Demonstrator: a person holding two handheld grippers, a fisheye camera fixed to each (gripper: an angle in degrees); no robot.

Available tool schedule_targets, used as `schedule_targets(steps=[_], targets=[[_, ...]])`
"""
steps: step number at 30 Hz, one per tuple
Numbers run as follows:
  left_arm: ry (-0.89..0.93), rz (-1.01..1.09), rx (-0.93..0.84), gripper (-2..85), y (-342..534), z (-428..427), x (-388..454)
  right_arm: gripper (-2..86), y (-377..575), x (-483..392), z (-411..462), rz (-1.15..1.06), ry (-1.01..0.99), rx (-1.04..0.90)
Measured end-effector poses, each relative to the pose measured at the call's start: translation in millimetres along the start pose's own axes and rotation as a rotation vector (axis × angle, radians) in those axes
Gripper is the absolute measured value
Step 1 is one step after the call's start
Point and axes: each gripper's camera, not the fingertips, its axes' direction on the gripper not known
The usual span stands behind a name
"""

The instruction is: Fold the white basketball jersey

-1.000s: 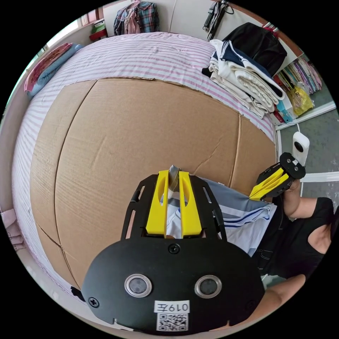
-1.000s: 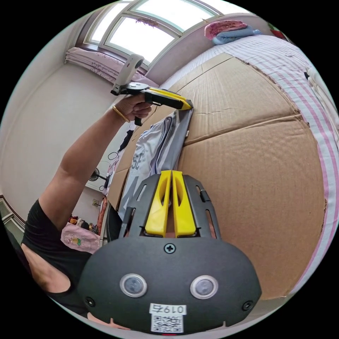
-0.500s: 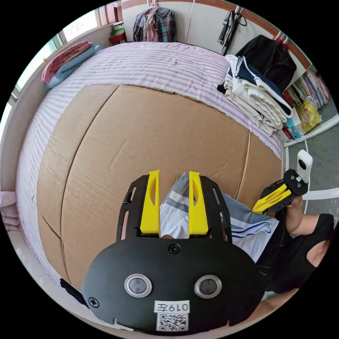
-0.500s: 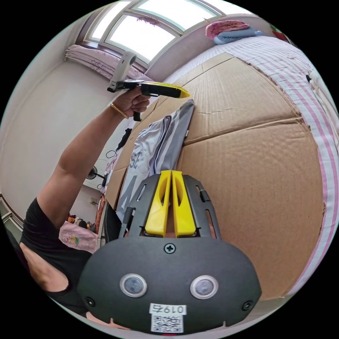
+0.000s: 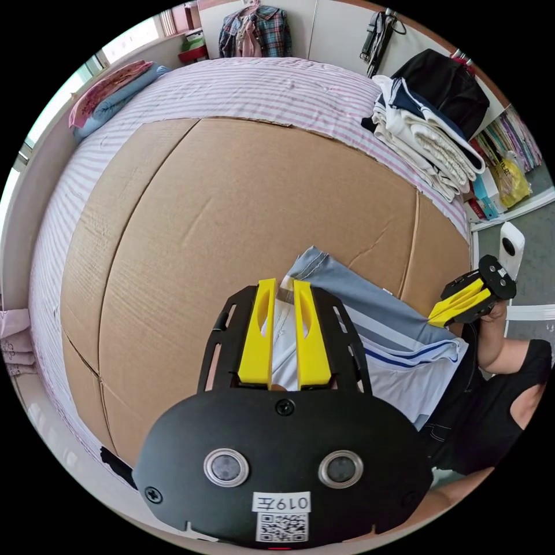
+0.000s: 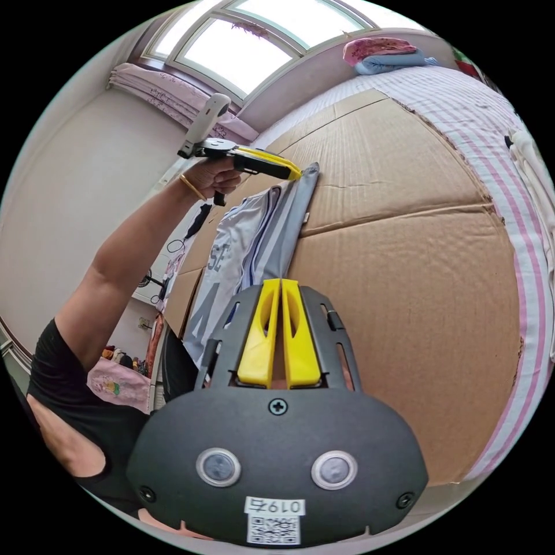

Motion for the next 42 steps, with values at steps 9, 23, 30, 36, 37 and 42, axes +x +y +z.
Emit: schedule_targets(steps=[9, 23, 30, 36, 37, 42], targets=[[-0.021, -0.220, 0.489, 6.2, 145.3, -92.2, 41.9, 2.5, 86.1, 2.8, 16.5, -0.160, 0.032, 0.248], [-0.413, -0.220, 0.637, 6.0, 532.2, -22.1, 400.3, 6.0, 363.6, -145.8, 260.2, -1.075, 1.016, 0.094], [-0.677, -0.042, 0.398, 7.4, 541.6, 31.9, 468.2, 6.5, 412.4, -129.8, 341.1, -1.323, 1.243, -0.121], [-0.571, -0.073, 0.404, 6.5, 554.4, 51.9, 469.3, 6.2, 412.5, -115.2, 386.5, -1.393, 1.279, -0.217], [-0.577, -0.068, 0.398, 6.2, 555.0, 54.7, 470.1, 5.5, 411.2, -111.8, 393.0, -1.395, 1.290, -0.224], [-0.589, -0.031, 0.362, 2.2, 559.0, 73.6, 471.2, 0.1, 403.6, -103.4, 405.2, -1.349, 1.294, -0.222]])
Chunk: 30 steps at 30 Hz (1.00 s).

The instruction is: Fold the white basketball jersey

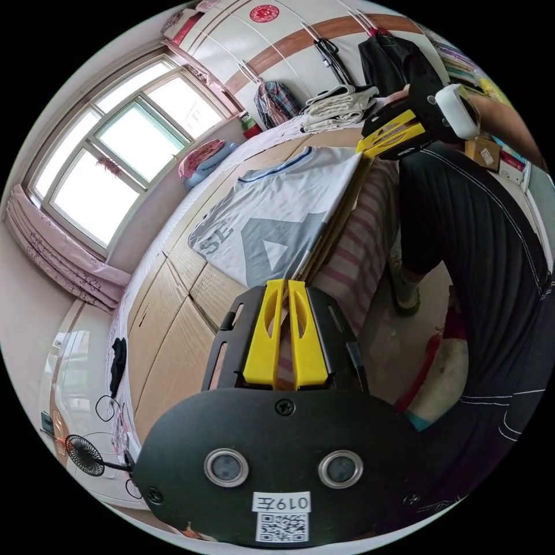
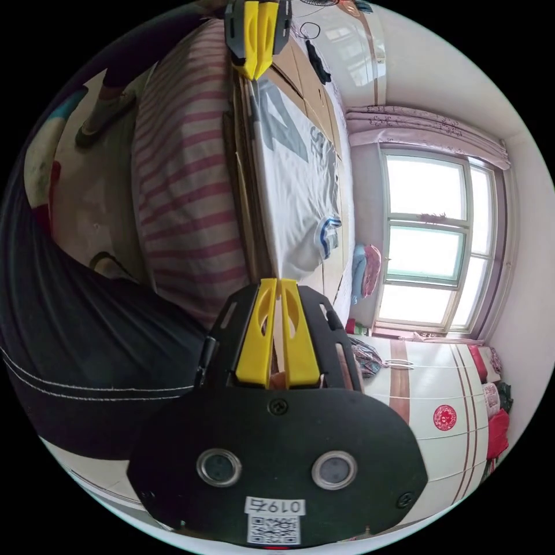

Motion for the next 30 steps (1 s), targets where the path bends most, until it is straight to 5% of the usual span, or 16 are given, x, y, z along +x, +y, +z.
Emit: schedule_targets(steps=[10, 17, 24, 30], targets=[[0.124, 0.002, -0.022, 1.8, 31.3, 18.9, -35.2, 3.8, 21.4, 81.4, -12.7, 0.270, -0.176, 0.086], [0.365, -0.484, 0.175, 6.5, 81.9, 48.1, -182.5, 5.0, 84.6, 238.3, 22.3, 0.842, -0.385, 0.203], [0.596, -0.997, 0.040, 8.8, 77.1, 218.8, -333.8, 10.7, 76.6, 386.2, 169.1, 1.278, -0.802, 0.211], [0.605, -1.146, -0.101, 8.3, 82.0, 314.3, -376.1, 11.4, 54.9, 453.5, 280.0, 1.351, -1.059, 0.067]])
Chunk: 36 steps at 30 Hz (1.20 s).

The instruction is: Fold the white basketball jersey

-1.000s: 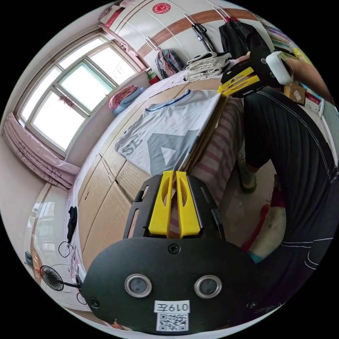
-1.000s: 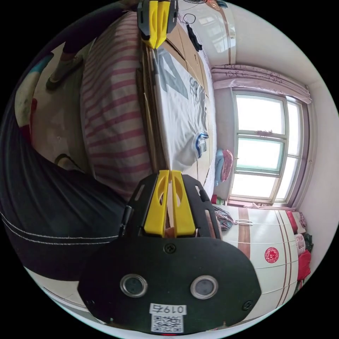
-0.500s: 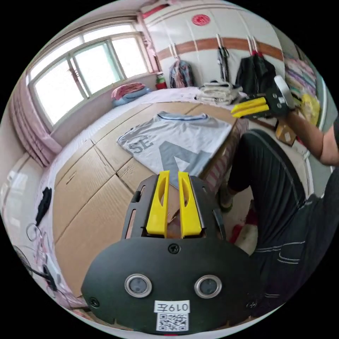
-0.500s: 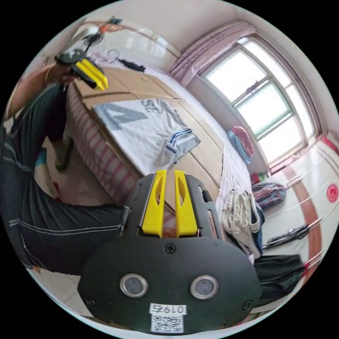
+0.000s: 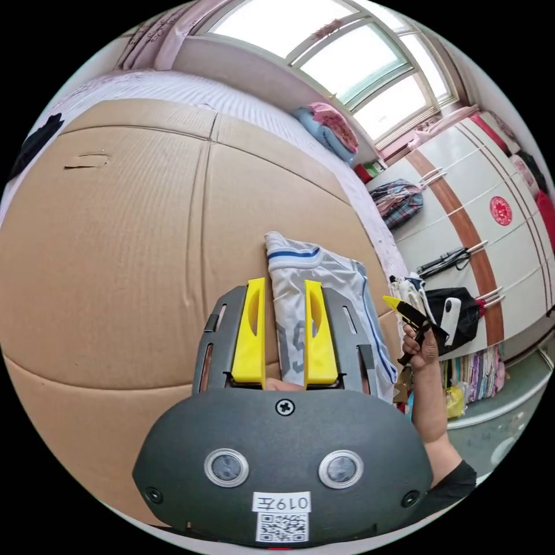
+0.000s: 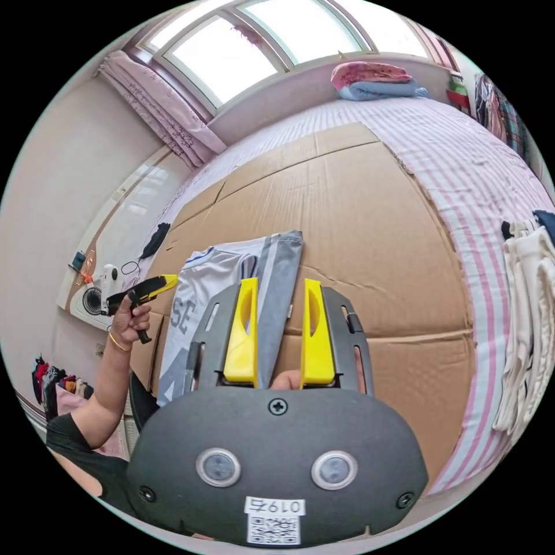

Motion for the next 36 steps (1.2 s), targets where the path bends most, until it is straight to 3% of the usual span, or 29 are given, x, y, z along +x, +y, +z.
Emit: schedule_targets(steps=[6, 11, 24, 28, 31, 36], targets=[[0.090, -0.010, -0.006, 6.2, -18.7, 25.2, -32.2, 7.7, -45.6, -5.6, -10.2, -0.056, 0.072, -0.038], [0.091, 0.043, -0.030, 2.7, -28.1, 36.4, -50.3, -0.3, -66.9, -15.1, -29.4, -0.102, 0.060, -0.059], [-0.001, 0.081, -0.032, 1.3, -56.0, -2.7, -109.0, 0.6, -115.8, -76.5, -45.2, -0.160, -0.010, -0.068], [-0.092, 0.114, -0.044, 1.9, -64.4, -14.9, -111.7, 4.7, -96.6, -99.3, -82.0, -0.221, -0.031, 0.006], [-0.052, 0.159, -0.076, 2.8, -64.7, -18.9, -106.8, 5.5, -61.2, -119.8, -118.6, -0.301, -0.065, 0.049], [0.039, 0.104, 0.058, 6.8, -36.7, -59.0, -108.6, 6.3, 21.3, -166.6, -168.7, -0.484, -0.033, 0.054]])
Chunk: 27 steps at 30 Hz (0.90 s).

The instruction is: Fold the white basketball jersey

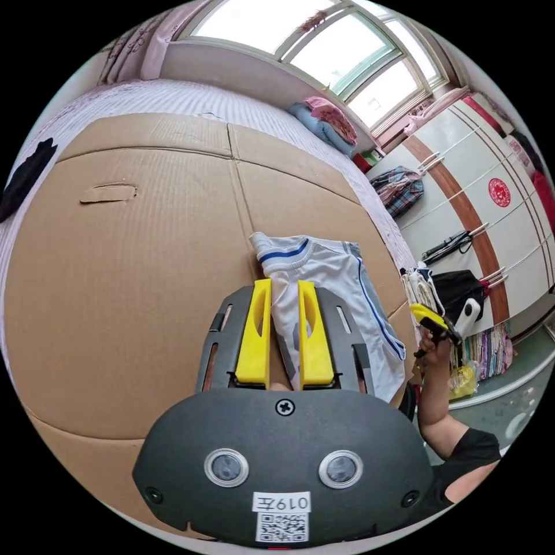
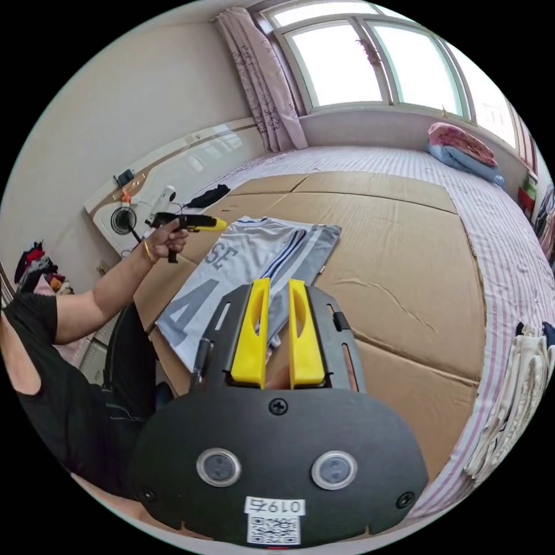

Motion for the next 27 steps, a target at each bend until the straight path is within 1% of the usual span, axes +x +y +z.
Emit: schedule_targets(steps=[2, 3, 5, 7, 9, 11, 13, 15, 17, 20, 22, 24, 27], targets=[[-0.028, -0.032, 0.065, 7.8, 15.7, -17.3, 3.4, 7.4, 21.7, -30.4, -12.3, -0.037, 0.096, -0.010], [-0.069, -0.033, 0.110, 8.1, 28.8, -28.2, 11.3, 7.8, 25.6, -35.6, -14.0, -0.039, 0.098, -0.006], [-0.091, -0.001, 0.155, 8.0, 52.1, -40.3, 35.2, 9.5, 33.9, -49.0, -11.7, -0.042, 0.017, -0.020], [-0.018, 0.085, 0.148, 7.9, 78.8, -42.6, 73.1, 10.9, 35.8, -58.7, -6.4, -0.057, 0.015, -0.039], [0.074, 0.217, 0.092, 7.4, 121.0, -35.2, 135.0, 11.5, 35.2, -69.6, -3.3, -0.083, 0.080, -0.059], [0.090, 0.297, 0.066, 7.0, 154.4, -29.5, 178.0, 11.1, 31.3, -80.2, -2.8, -0.123, 0.129, -0.074], [0.068, 0.377, 0.047, 6.5, 183.8, -24.5, 214.9, 9.2, 27.7, -78.6, -4.8, -0.096, 0.154, -0.068], [0.000, 0.446, 0.016, 5.7, 212.2, -13.8, 252.7, 7.5, 25.4, -72.3, -7.8, -0.062, 0.125, -0.062], [-0.062, 0.479, -0.030, 5.2, 223.7, -2.5, 272.2, 5.3, 22.5, -58.0, -12.3, 0.013, 0.078, -0.074], [-0.143, 0.471, -0.116, 4.0, 231.3, 15.2, 288.9, 3.3, 19.1, -41.4, -23.9, 0.079, 0.007, -0.066], [-0.150, 0.461, -0.147, 3.0, 233.4, 18.8, 295.3, 2.5, 17.4, -31.9, -30.1, 0.134, -0.012, -0.063], [-0.159, 0.439, -0.145, 2.0, 236.1, 16.2, 302.5, 1.9, 14.6, -23.6, -34.0, 0.168, -0.069, -0.068], [-0.146, 0.432, -0.148, 1.4, 238.9, 10.0, 314.8, 1.5, 10.7, -0.7, -39.0, 0.279, -0.181, -0.061]])
